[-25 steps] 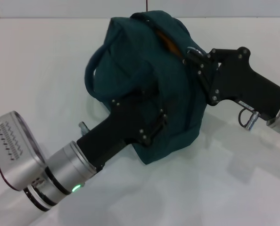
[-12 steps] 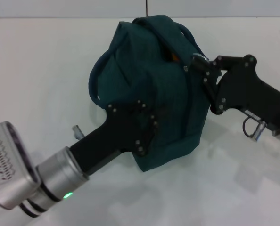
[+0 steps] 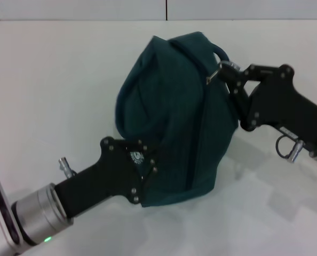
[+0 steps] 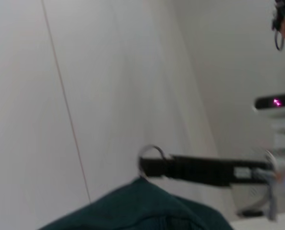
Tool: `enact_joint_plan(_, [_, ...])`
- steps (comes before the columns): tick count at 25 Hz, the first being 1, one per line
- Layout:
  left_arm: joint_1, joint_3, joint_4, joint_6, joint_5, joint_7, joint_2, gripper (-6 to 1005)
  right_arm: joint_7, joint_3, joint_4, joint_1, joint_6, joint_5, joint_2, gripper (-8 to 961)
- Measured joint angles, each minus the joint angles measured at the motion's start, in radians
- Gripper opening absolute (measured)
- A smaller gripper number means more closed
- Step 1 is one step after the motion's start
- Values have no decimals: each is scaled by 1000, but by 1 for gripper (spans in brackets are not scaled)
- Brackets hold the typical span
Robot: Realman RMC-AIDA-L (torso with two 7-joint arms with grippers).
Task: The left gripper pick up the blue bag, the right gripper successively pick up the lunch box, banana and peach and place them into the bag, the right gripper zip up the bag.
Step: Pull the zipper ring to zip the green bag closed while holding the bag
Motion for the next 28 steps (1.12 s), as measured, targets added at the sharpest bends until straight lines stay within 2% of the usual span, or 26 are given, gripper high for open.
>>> enact_joint_plan(7, [15,-1,-10,-5,18,28,2,49,6,2,-6,11,10,52,0,13])
enact_joint_plan(12, [39,-10,-26,-4,-17,23,3,48,2,7,0,13,46,94,0,13])
enact_joint_plan(23, [50,-10,-69,67,-69,-108,10,49,21,-11,11,2,60,151,0,12])
enact_joint_plan(28, [49,-3,-40,30,-81,-78,-3,57,18,-28,0,6,99,155,0,12])
